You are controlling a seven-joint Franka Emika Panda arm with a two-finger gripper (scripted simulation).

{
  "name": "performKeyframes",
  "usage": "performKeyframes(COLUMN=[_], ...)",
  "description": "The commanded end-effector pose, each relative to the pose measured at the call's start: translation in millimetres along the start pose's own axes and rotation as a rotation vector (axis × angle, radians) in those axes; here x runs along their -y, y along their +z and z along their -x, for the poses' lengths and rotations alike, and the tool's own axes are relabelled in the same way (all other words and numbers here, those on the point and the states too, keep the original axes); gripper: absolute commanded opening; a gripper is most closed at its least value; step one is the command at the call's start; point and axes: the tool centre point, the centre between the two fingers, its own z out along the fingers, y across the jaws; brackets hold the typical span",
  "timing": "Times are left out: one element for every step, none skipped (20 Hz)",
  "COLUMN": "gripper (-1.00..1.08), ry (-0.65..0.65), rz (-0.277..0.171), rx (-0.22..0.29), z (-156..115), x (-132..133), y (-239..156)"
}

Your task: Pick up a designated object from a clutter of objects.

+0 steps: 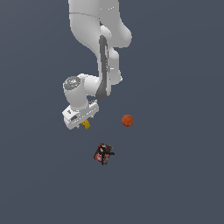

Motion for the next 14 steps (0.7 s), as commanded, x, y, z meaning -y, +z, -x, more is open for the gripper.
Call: performKeyframes(gripper=[1.0,1.0,1.0,1.0,1.0,1.0,1.0,-1.0,-1.0,-1.0,-1.0,-1.0,-1.0,-1.0], ry=[-0.001,-0.001,-0.001,-0.001,-0.001,-0.001,-0.001,-0.001,-0.001,-0.001,-0.001,-0.001,-0.001,-0.001], rz=[0.0,0.0,0.001,0.001,0.001,0.001,0.001,0.001,0.001,0.001,0.001,0.001,0.001,0.001], rx=[0.0,0.0,0.0,0.0,0.0,0.0,0.0,0.0,0.0,0.0,0.0,0.0,0.0,0.0], z=[0.1,0.2,0.0,0.0,0.0,0.1,0.1,0.1,0.1,0.1,0.1,0.1,0.1,0.1], x=[0.0,-0.1,0.0,-0.1,-0.2,-0.2,-0.3,-0.3,-0.3,-0.3,-0.3,-0.3,-0.3,-0.3], y=[9.5,12.2,14.4,16.1,17.3,18.0,18.2,18.2,18.2,18.2,18.2,18.2,18.2,18.2])
